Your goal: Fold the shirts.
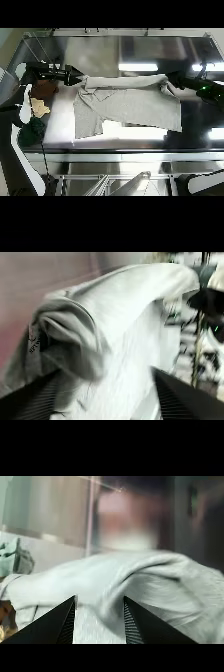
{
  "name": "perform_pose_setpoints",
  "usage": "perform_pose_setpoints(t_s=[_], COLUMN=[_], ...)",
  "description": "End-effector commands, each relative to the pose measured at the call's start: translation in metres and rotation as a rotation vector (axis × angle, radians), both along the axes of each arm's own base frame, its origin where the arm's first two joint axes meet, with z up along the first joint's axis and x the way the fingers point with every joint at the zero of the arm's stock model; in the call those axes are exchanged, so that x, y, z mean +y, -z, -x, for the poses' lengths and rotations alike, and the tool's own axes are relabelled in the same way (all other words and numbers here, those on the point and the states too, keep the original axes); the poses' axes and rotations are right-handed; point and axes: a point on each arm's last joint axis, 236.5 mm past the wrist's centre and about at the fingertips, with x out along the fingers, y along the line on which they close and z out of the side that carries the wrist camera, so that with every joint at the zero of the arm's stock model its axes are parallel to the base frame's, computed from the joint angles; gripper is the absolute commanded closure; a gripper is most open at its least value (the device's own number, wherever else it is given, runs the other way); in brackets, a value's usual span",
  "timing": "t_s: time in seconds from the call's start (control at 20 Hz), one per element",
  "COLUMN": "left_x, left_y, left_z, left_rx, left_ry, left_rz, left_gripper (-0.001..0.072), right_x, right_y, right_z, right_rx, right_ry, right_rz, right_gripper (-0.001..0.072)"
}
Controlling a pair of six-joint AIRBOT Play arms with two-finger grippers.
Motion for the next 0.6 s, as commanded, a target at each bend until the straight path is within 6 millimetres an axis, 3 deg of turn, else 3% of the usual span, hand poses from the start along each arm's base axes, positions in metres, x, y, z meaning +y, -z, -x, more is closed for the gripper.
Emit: perform_pose_setpoints(t_s=[0.0, 0.1, 0.2, 0.25, 0.4, 0.55], left_x=[0.055, 0.094, 0.12, 0.131, 0.149, 0.12], left_y=[-0.013, -0.044, -0.069, -0.07, -0.035, -0.002], left_z=[-0.042, -0.035, -0.006, 0.013, 0.076, 0.11], left_rx=[-0.03, -0.074, -0.088, -0.054, 0.172, 0.267], left_ry=[-0.247, -0.273, -0.206, -0.166, -0.046, 0.002], left_rz=[0.047, 0.039, 0.012, -0.03, -0.248, -0.269], left_gripper=[-0.0005, -0.0003, -0.0001, 0.0, 0.0017, 0.0018], right_x=[-0.036, -0.067, -0.099, -0.115, -0.13, -0.134], right_y=[-0.008, -0.015, -0.009, -0.002, 0.011, 0.025], right_z=[-0.017, 0.004, 0.045, 0.073, 0.144, 0.178], right_rx=[0.01, 0.088, 0.218, 0.311, 0.49, 0.528], right_ry=[0.035, 0.026, 0.003, -0.016, -0.067, 0.016], right_rz=[0.066, 0.16, 0.263, 0.313, 0.322, 0.289], right_gripper=[0.037, 0.037, 0.037, 0.037, 0.0371, 0.0371])
